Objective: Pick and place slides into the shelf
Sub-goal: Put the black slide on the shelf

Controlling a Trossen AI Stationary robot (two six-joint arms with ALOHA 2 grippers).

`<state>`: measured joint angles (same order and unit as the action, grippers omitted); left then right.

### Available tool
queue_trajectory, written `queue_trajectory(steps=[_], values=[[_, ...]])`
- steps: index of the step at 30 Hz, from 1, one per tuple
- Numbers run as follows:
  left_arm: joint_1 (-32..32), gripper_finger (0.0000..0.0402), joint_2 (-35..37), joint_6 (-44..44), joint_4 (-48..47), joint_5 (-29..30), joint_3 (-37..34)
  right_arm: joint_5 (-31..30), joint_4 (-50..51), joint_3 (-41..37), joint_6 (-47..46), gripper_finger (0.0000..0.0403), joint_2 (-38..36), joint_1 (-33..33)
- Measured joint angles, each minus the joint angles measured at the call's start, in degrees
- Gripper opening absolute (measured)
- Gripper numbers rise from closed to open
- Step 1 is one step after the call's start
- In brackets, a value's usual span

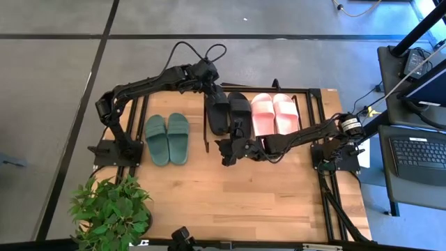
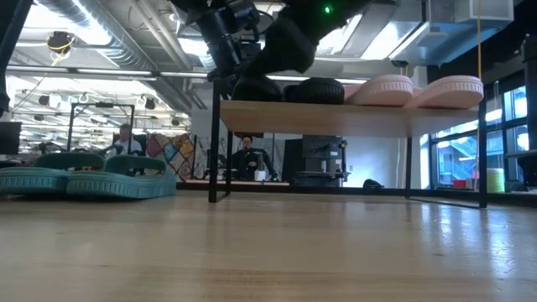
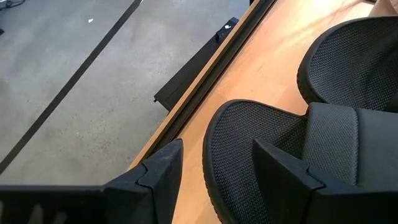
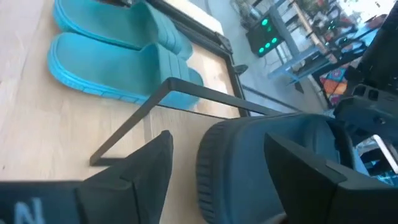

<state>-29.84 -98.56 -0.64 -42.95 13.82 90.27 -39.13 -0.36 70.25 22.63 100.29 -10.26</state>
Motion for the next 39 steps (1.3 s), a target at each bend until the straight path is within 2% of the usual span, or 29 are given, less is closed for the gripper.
queue_trajectory(steps=[3,11,22,30,39], values=[[-0.01,0.0185,0.0,-0.01,-0.09,0.01,0.01,0.19,5.27,3.17,-0.41,0.0249,0.16,0.02],[-0.03,0.0185,0.0,-0.05,-1.43,0.05,0.01,0.46,8.31,4.56,-0.5,0.0249,2.67,0.2],[-0.03,0.0185,0.02,-0.05,-1.52,0.03,0.01,0.07,13.92,10.28,-1.05,0.0239,6.08,0.7],[-0.03,0.0185,0.02,-0.03,-1.54,0.03,0.01,-0.36,14.76,10.12,-3.1,0.0178,6.14,1.99],[-0.03,0.0185,0.02,-0.07,-1.45,0.05,0.01,-1.95,14.34,10.11,-2.44,0.006,6.14,1.86]])
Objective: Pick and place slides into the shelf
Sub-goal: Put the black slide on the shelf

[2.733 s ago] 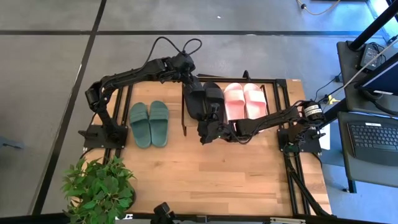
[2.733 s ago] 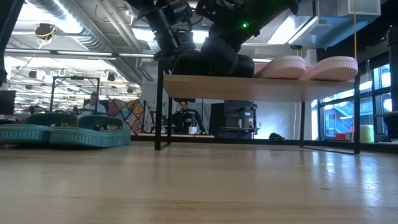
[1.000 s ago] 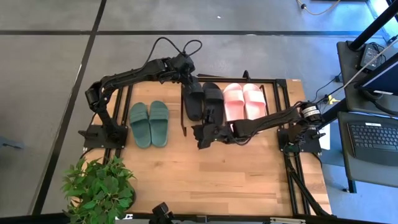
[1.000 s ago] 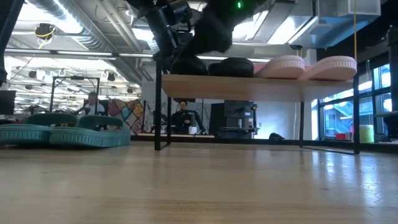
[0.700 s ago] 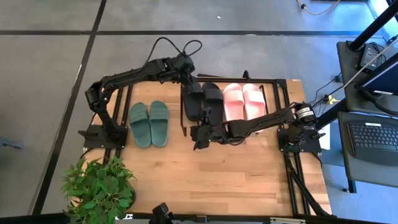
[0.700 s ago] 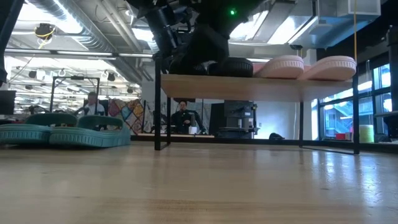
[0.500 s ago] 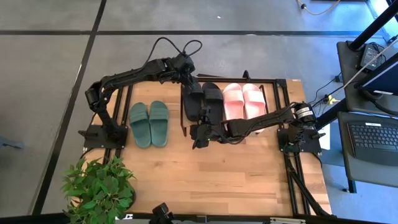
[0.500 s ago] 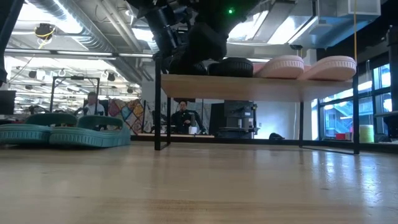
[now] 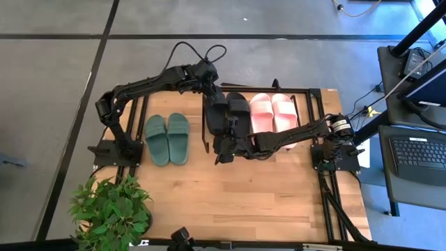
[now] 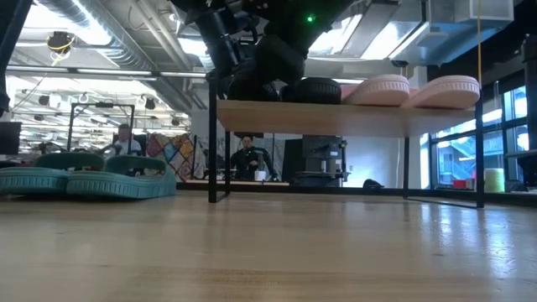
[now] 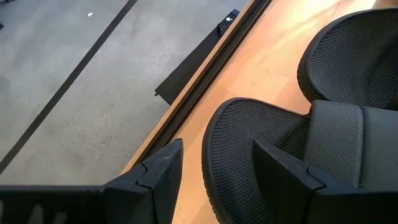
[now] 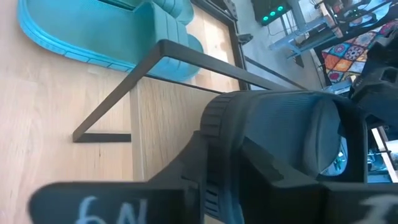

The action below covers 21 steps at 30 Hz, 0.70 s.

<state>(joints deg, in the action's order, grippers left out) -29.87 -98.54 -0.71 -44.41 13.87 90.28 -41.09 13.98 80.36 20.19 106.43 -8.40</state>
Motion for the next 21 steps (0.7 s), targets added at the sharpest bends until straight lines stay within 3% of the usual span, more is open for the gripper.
queue_trajectory(steps=[21], values=[[1.71,0.0185,0.0,-1.95,2.19,-0.52,0.0,-4.43,1.88,2.51,2.63,0.0053,0.07,-2.69]])
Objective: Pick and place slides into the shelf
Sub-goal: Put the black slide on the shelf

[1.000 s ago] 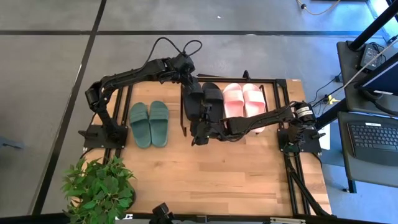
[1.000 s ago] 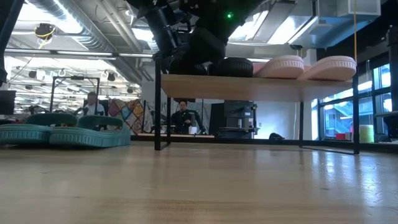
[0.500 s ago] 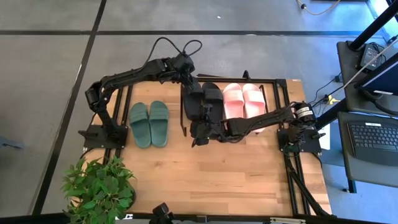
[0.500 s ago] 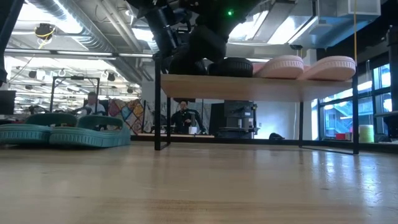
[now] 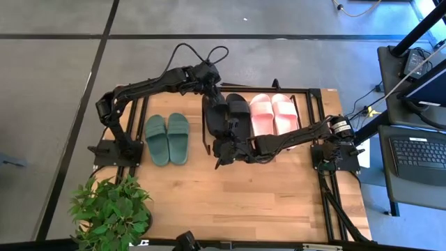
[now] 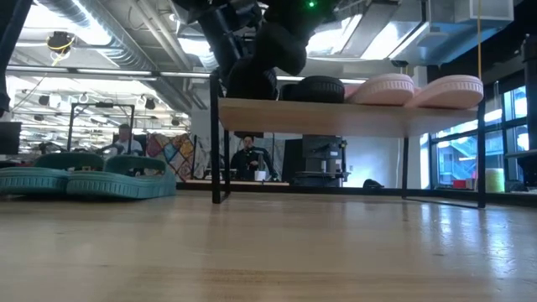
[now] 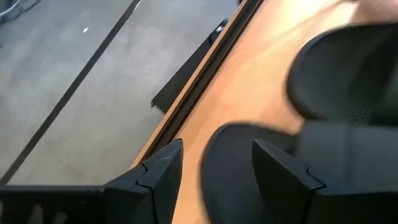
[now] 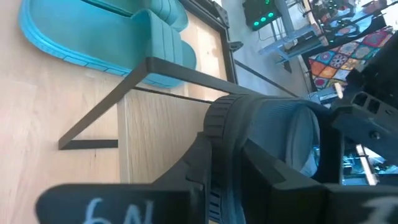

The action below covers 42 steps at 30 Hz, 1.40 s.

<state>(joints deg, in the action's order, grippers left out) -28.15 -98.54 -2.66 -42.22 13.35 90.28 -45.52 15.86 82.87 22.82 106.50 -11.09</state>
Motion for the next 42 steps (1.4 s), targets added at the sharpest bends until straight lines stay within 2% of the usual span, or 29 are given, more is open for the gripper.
queue_trajectory(steps=[5,11,19,23,42], values=[[0.97,0.0185,0.05,-0.69,0.55,-0.31,0.0,-2.12,1.8,0.03,0.06,0.0053,0.0,-0.17],[0.76,0.0185,3.02,0.91,-4.51,-0.17,0.04,-2.51,4.02,0.13,-1.89,0.0053,0.0,-0.11],[2.21,0.0185,4.89,6.41,-17.7,4.09,0.04,-3.28,4.4,0.13,-3.08,0.0053,0.0,-0.03],[3.79,0.0185,4.94,8.43,-21.63,10.63,0.02,-3.3,4.58,0.13,-3.36,0.0053,0.0,0.0],[4.85,0.0185,4.98,8.29,-16.43,9.32,0.0,-1.09,4.52,0.13,-4.74,0.0052,-0.04,0.0]])
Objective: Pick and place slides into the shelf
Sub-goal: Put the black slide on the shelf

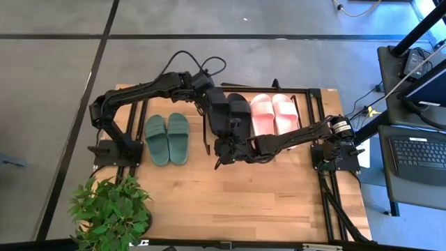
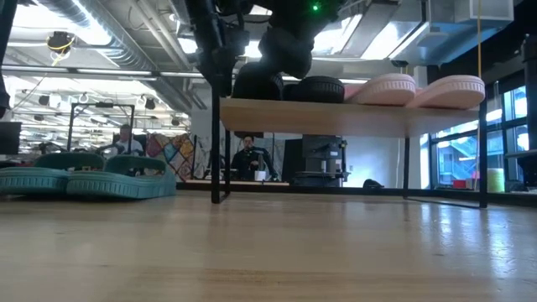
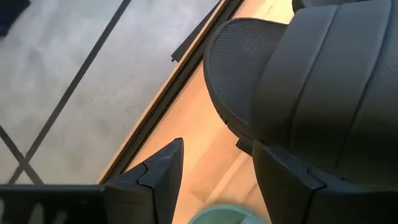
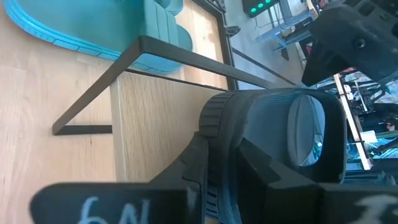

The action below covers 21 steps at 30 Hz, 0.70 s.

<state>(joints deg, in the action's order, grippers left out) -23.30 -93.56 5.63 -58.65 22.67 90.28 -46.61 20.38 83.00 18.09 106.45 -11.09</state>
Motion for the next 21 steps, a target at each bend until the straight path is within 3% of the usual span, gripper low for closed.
queue_trajectory(steps=[21], values=[[-0.08,0.0185,-2.91,-0.17,1.63,-3.03,0.02,0.21,0.39,0.0,-0.33,0.0052,0.0,-0.01]])
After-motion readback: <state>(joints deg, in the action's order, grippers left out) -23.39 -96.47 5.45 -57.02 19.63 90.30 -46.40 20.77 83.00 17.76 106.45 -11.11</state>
